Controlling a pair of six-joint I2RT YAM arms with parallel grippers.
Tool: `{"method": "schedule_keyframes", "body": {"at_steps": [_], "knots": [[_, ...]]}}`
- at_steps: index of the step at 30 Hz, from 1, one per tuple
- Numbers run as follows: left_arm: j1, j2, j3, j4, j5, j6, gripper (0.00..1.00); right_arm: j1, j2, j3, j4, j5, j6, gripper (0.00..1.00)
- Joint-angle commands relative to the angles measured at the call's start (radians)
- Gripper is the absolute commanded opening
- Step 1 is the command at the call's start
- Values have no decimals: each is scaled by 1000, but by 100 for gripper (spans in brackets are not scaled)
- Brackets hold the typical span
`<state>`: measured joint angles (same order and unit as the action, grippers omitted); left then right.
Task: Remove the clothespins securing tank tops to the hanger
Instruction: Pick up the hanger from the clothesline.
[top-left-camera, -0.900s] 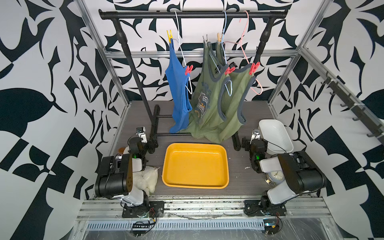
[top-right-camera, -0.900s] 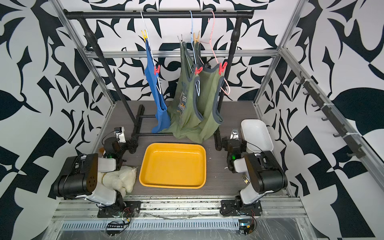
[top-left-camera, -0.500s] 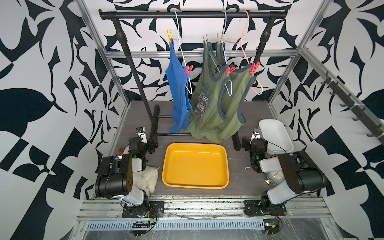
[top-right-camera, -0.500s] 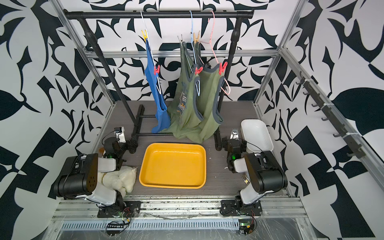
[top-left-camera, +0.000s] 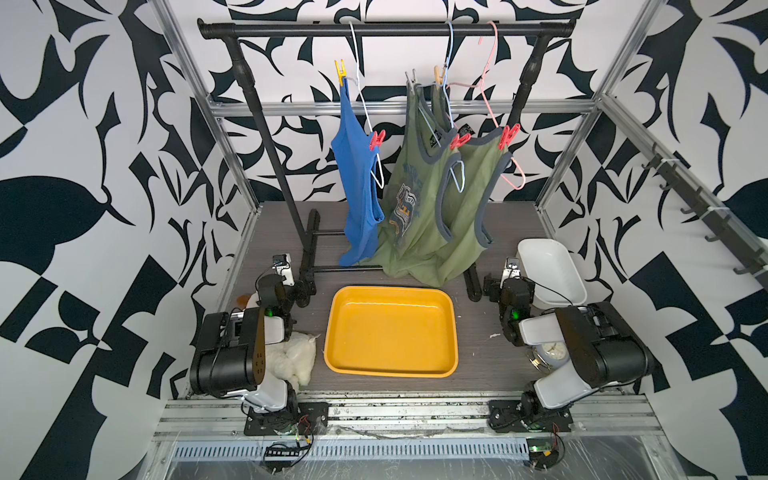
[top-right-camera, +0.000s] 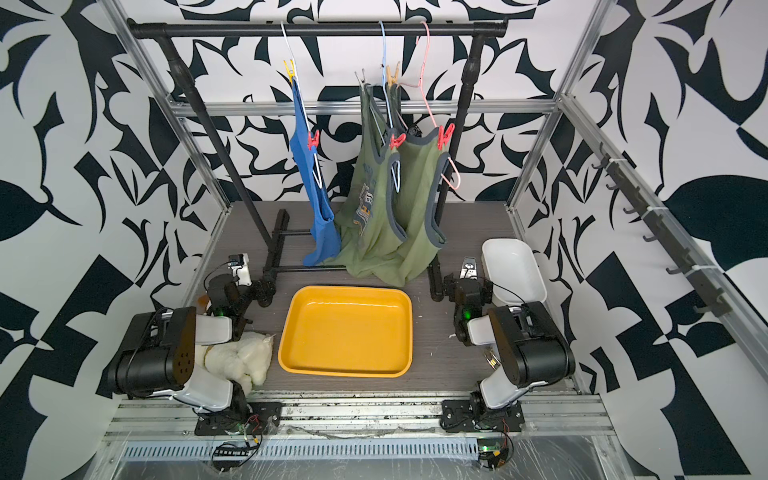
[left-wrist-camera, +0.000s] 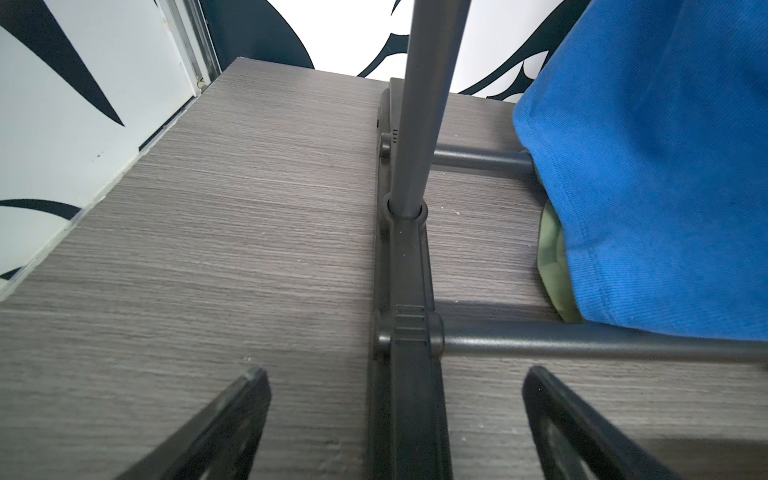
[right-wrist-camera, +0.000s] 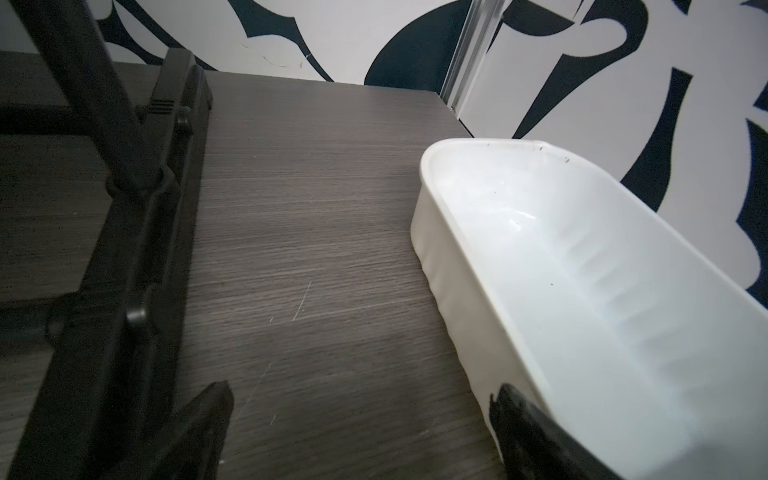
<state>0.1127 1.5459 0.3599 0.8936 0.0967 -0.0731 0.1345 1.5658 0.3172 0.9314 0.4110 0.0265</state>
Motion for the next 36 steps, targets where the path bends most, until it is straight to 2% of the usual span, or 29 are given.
{"method": "schedule_keyframes", "body": {"at_steps": [1, 3, 6, 8, 11, 14, 20, 23, 27, 32, 36], "knots": [[-1, -57, 29, -50, -1, 3, 99, 1, -60, 54, -67, 21, 7, 92], [-1, -111, 95, -203, 31, 17, 99, 1, -125, 127, -261, 46, 25, 88], [-1, -126, 250, -529, 69, 74, 99, 1, -182, 230, -471, 48, 40, 76], [-1, -137, 389, -769, 55, 105, 99, 2, -232, 306, -632, -16, 84, 73], [1, -195, 460, -888, 20, 151, 99, 2, -306, 373, -788, -46, 141, 71], [-1, -294, 485, -969, 53, 205, 99, 2, -416, 419, -931, -50, 213, 71], [0, -279, 780, -1416, 97, 228, 99, 2, -640, 547, -1179, -121, 286, 71], [1, -280, 890, -1550, 145, 263, 99, 2, -679, 672, -1311, -154, 306, 71], [0, -291, 1003, -1641, 179, 294, 99, 2, -695, 817, -1439, -269, 328, 71], [-1, -286, 1120, -1764, 241, 340, 99, 2, -791, 883, -1428, -360, 352, 73], [-1, -291, 1154, -1803, 275, 354, 99, 2, -776, 1006, -1451, -462, 361, 74]]}}
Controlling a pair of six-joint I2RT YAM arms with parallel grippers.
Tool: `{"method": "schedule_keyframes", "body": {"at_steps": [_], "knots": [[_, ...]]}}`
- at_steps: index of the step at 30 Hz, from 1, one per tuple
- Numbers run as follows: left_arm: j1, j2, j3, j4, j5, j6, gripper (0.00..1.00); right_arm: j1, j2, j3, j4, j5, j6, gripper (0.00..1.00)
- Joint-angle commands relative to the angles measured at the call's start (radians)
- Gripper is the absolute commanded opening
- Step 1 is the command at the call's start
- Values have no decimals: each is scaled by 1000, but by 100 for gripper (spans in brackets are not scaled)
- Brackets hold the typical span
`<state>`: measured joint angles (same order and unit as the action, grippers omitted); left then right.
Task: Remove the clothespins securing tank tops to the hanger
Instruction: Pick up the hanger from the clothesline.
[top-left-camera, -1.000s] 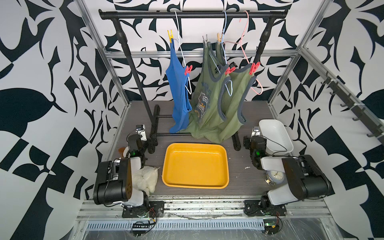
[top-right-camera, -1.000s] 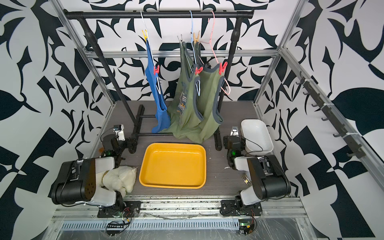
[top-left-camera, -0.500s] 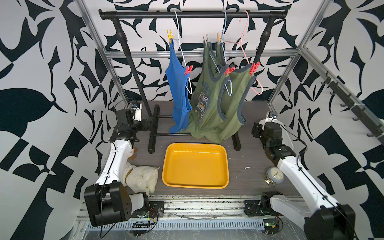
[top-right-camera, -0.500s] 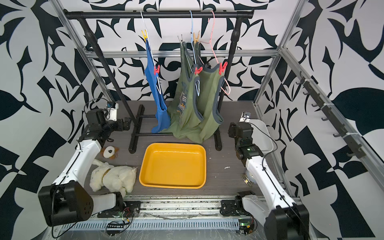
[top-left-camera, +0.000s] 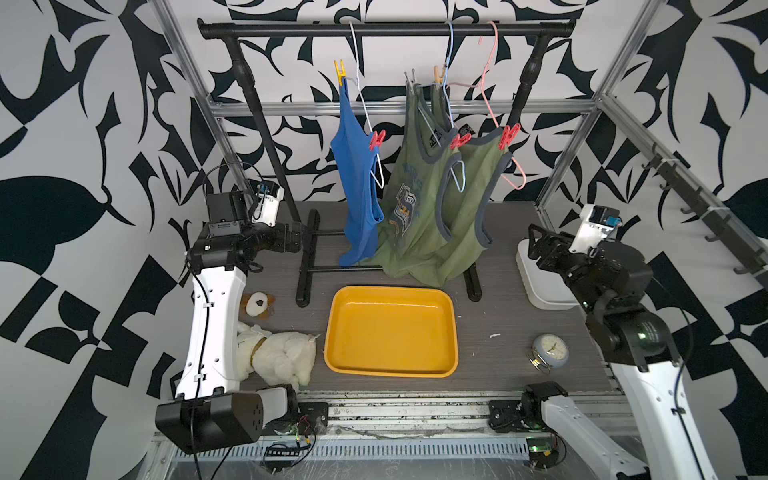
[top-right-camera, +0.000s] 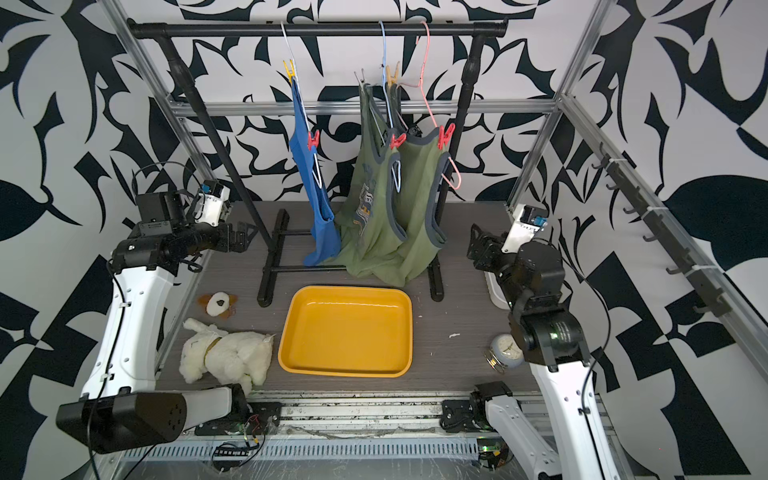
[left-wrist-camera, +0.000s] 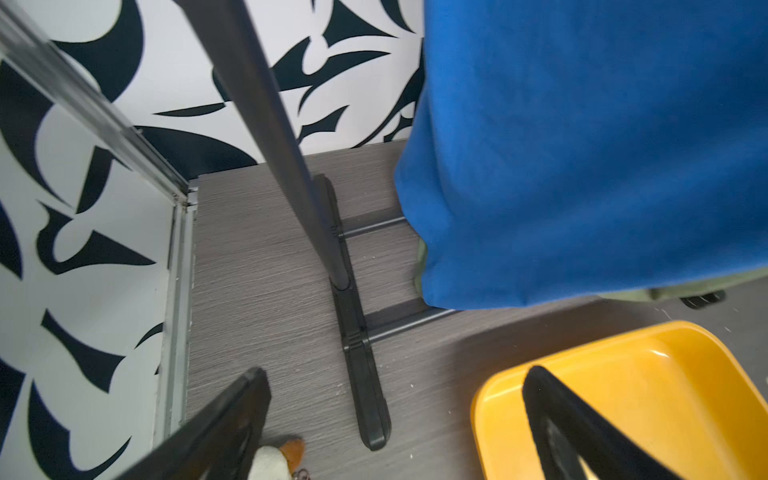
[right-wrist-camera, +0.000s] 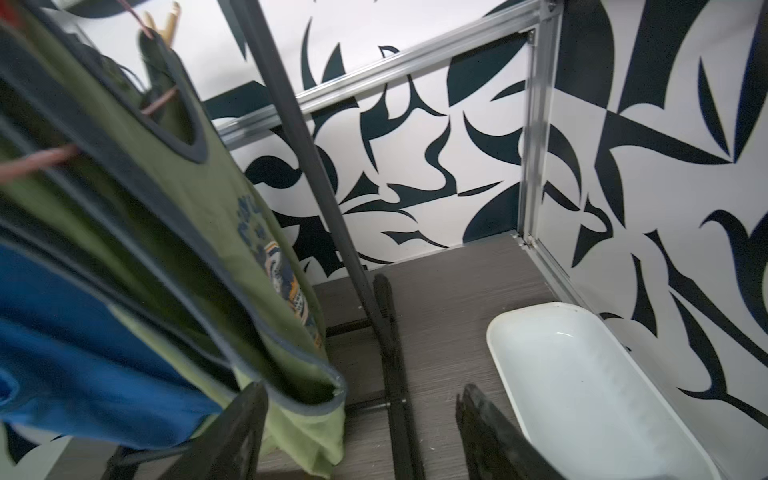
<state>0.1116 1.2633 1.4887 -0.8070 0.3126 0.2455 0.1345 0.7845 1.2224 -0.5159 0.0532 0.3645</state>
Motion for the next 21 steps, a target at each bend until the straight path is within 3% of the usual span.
{"method": "schedule_keyframes", "body": {"at_steps": [1, 12, 21], "knots": [[0, -5, 34, -111, 64, 39, 100, 2, 14, 137, -5, -136, 30, 74], [-17, 4, 53, -132, 131, 21, 99, 2, 260, 507, -43, -321, 64, 73], [-26, -1, 64, -143, 160, 20, 99, 2, 434, 708, -128, -341, 73, 63]]}}
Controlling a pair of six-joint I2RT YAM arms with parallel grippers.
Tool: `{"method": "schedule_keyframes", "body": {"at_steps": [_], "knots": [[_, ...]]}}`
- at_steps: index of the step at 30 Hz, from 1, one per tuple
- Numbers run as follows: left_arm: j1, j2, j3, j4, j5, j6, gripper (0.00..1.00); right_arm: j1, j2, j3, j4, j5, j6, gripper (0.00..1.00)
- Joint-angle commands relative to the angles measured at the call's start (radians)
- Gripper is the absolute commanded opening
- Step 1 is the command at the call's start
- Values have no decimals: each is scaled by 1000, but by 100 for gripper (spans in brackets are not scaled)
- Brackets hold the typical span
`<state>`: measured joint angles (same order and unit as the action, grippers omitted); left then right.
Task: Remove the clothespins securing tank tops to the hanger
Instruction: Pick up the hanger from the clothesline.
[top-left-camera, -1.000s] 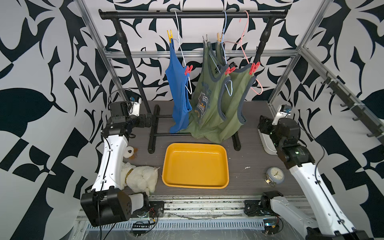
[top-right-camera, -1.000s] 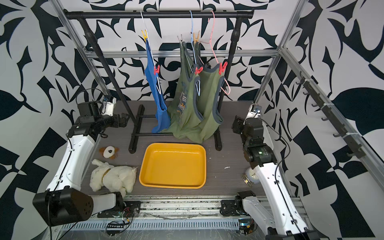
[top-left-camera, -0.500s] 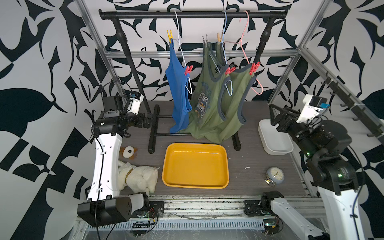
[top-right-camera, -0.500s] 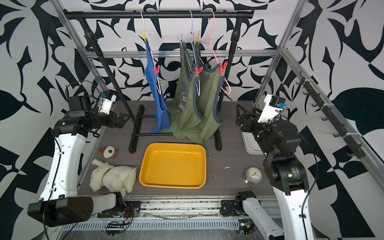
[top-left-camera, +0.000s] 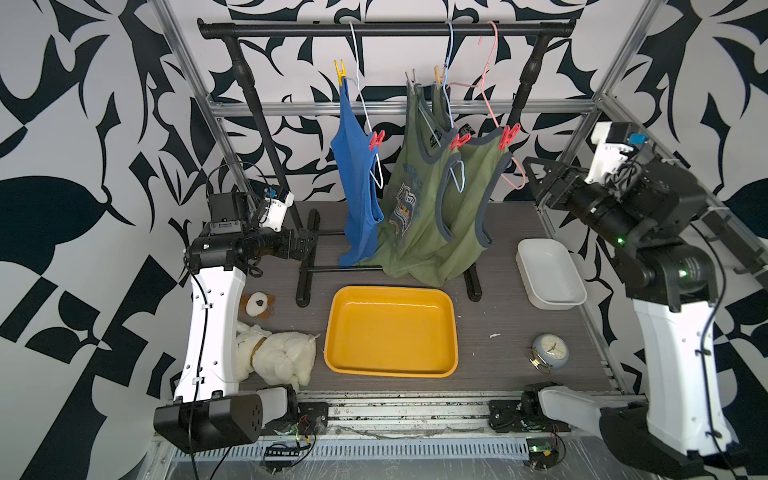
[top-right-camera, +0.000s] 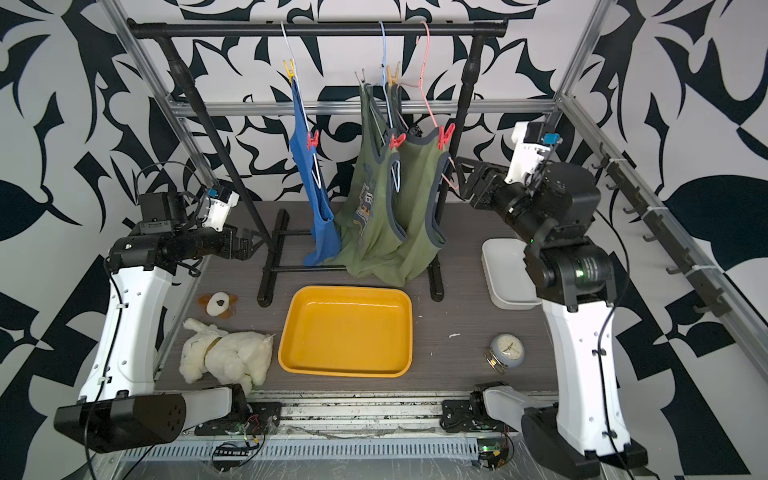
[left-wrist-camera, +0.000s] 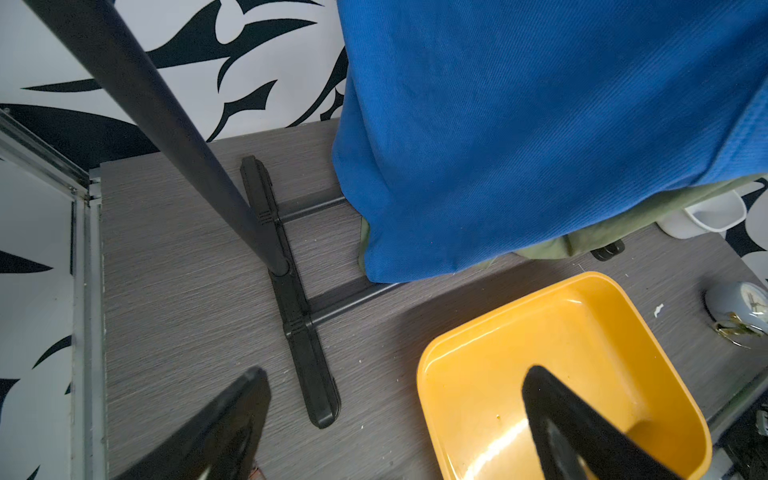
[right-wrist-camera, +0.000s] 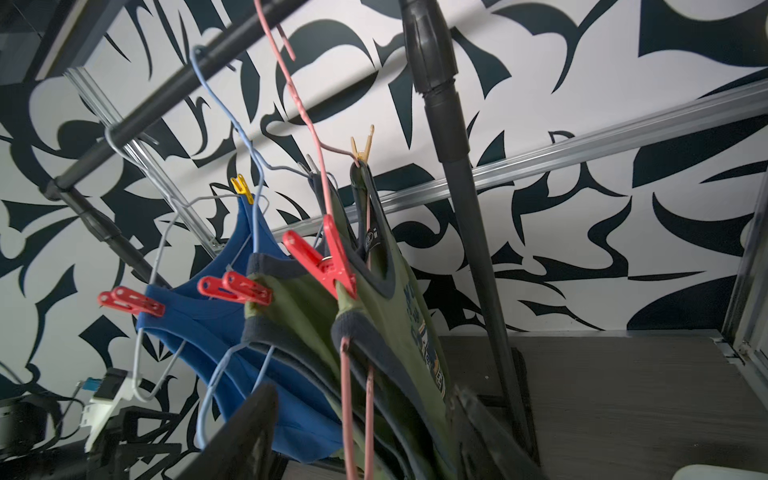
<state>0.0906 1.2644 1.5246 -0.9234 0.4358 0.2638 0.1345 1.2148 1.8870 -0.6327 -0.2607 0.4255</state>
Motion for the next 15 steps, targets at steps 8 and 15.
{"method": "schedule_keyframes", "body": {"at_steps": [8, 15], "knots": [[-6, -4, 31, -38, 49, 2, 100, 2, -1, -18, 62, -97, 42, 56], [-7, 2, 43, -48, 52, 6, 99, 14, 8, -17, 53, -128, 33, 56]]}}
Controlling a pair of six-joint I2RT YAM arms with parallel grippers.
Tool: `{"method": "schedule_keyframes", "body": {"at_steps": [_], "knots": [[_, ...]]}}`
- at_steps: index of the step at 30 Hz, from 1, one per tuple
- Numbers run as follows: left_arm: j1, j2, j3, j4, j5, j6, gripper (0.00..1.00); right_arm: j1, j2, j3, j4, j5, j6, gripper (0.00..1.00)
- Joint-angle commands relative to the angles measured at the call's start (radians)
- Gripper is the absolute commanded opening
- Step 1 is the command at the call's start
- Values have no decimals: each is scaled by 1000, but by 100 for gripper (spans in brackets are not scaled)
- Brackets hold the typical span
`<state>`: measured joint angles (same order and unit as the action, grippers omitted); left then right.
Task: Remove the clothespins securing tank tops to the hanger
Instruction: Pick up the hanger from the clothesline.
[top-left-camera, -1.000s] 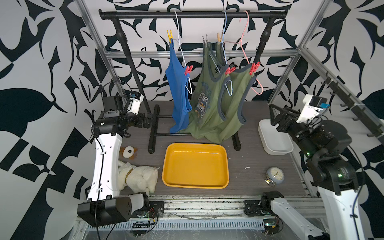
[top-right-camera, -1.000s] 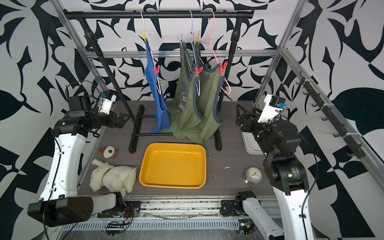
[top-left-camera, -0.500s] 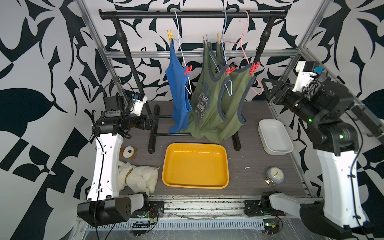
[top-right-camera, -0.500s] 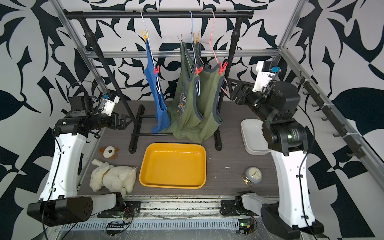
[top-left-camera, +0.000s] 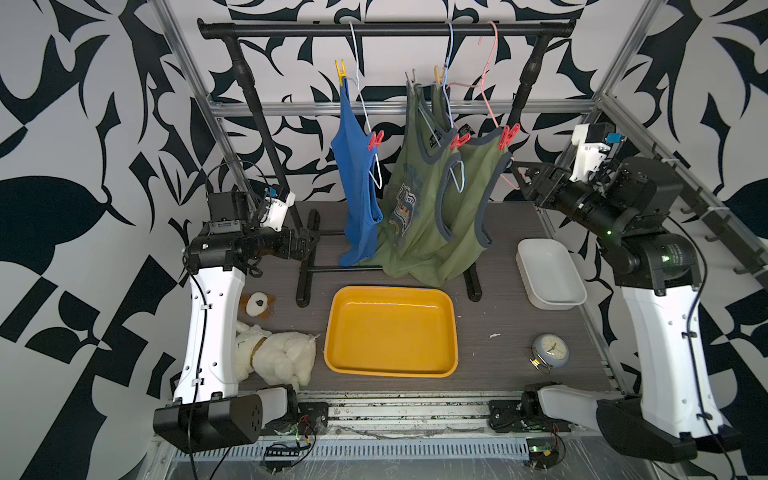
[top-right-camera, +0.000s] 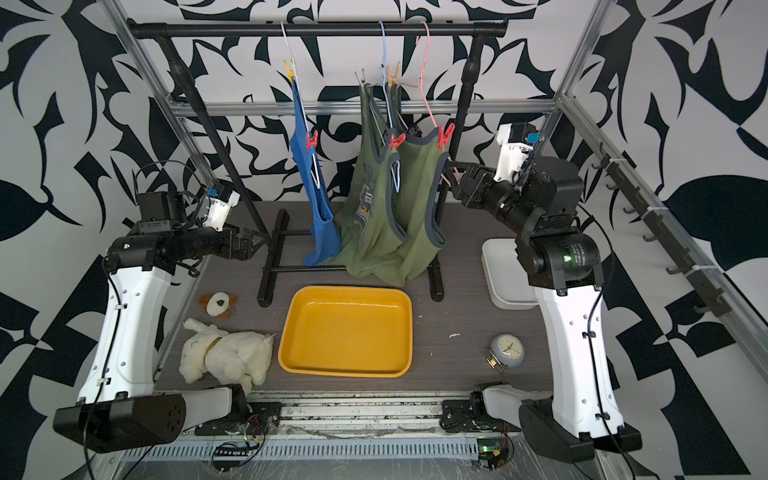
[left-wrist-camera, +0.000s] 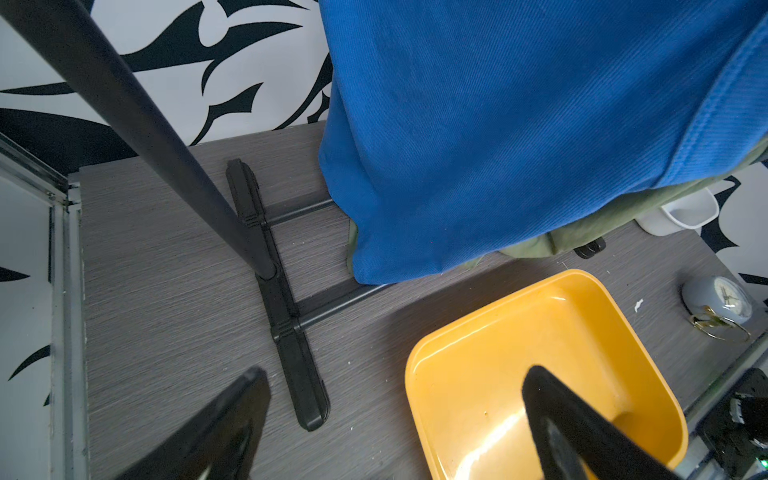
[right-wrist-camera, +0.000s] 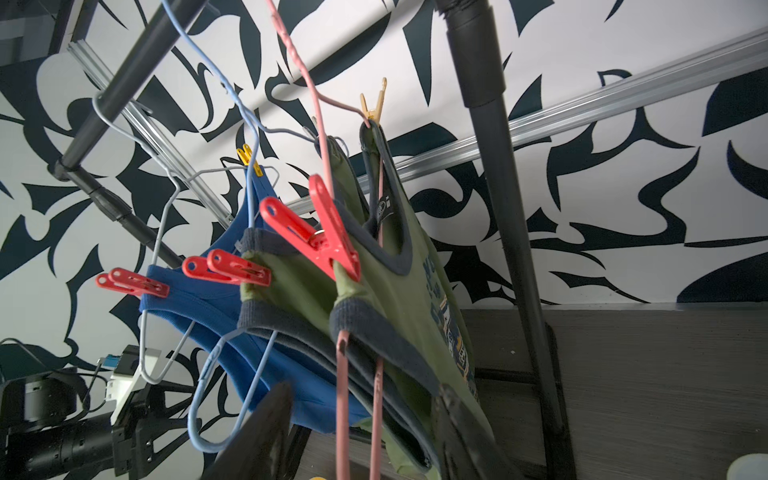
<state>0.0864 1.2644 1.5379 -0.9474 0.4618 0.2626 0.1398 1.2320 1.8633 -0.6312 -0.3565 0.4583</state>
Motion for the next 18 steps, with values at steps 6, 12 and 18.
{"method": "schedule_keyframes", "body": {"at_steps": [6, 12, 18], "knots": [[-4, 3, 38, -23, 31, 0, 100, 82, 88, 148, -106, 52, -89, 54], [-4, 3, 43, -33, 27, -3, 99, 153, 166, 247, -212, 182, -161, 49], [-4, 2, 54, -43, 13, -2, 99, 170, 187, 259, -241, 268, -191, 41]]}}
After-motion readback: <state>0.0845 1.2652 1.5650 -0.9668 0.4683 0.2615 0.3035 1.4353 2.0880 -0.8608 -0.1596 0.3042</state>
